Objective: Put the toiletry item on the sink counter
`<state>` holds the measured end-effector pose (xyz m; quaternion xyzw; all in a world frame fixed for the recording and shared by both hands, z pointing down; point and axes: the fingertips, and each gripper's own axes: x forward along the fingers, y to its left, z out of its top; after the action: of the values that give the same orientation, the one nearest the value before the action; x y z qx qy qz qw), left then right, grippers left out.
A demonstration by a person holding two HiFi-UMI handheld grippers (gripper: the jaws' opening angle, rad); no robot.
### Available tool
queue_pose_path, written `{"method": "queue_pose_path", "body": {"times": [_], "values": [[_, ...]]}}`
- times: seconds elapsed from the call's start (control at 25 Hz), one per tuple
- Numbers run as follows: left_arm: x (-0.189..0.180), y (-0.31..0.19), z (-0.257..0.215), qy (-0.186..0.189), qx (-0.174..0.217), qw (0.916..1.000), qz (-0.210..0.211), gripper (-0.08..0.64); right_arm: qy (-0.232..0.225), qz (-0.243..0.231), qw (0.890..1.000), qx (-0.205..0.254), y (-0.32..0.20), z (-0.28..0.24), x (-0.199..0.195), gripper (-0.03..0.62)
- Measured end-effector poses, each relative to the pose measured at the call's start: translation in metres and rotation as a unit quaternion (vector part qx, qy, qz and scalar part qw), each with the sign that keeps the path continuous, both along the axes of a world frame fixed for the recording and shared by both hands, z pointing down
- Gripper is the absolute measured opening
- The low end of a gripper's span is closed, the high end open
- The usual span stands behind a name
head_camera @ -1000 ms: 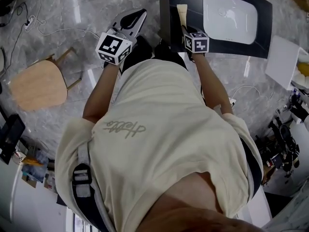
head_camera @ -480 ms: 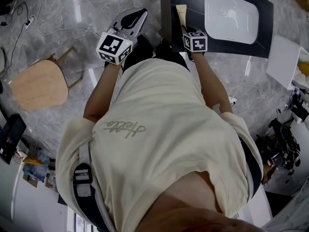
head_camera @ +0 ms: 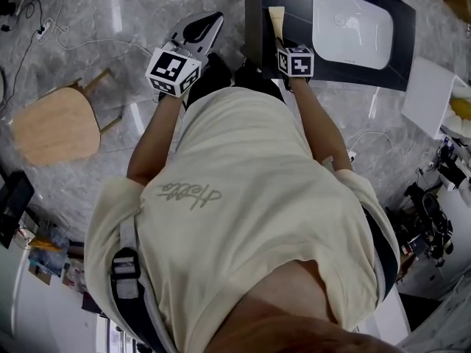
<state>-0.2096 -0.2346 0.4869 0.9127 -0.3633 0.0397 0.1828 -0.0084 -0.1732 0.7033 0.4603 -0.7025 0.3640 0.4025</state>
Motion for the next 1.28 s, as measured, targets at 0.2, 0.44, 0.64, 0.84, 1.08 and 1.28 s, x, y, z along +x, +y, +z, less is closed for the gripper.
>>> {"method": "queue_pose_path", "body": {"times": [0.2,0.44,0.64,0.84,1.08,1.28], "values": [[-0.008,0.002,0.0,0.004,0.0,1.0,-0.004,0.003,0.005,-0.001,1.0,0.003,0.0,-0.006,-0.004,0.083],[-0.017,0.003,0.0,0.009,0.003,0.9999,-0.008,0.003,-0.002,0.004,1.0,0.008,0.0,-0.014,-0.01,0.083],[-0.021,0.005,-0.002,0.011,0.008,0.9999,-0.009,0.003,-0.006,0.003,1.0,0.017,-0.001,-0.019,-0.017,0.083],[-0.027,0.008,-0.006,0.012,0.013,0.9998,-0.011,0.003,-0.004,0.002,0.999,0.037,-0.004,-0.031,-0.024,0.083],[-0.035,0.015,-0.01,0.018,0.022,0.9995,-0.017,0.003,-0.02,0.012,0.996,0.089,-0.009,-0.069,-0.025,0.083],[-0.024,0.015,-0.019,0.034,0.029,0.9986,-0.027,0.003,-0.056,0.02,0.989,0.138,-0.006,-0.117,-0.01,0.046]]}}
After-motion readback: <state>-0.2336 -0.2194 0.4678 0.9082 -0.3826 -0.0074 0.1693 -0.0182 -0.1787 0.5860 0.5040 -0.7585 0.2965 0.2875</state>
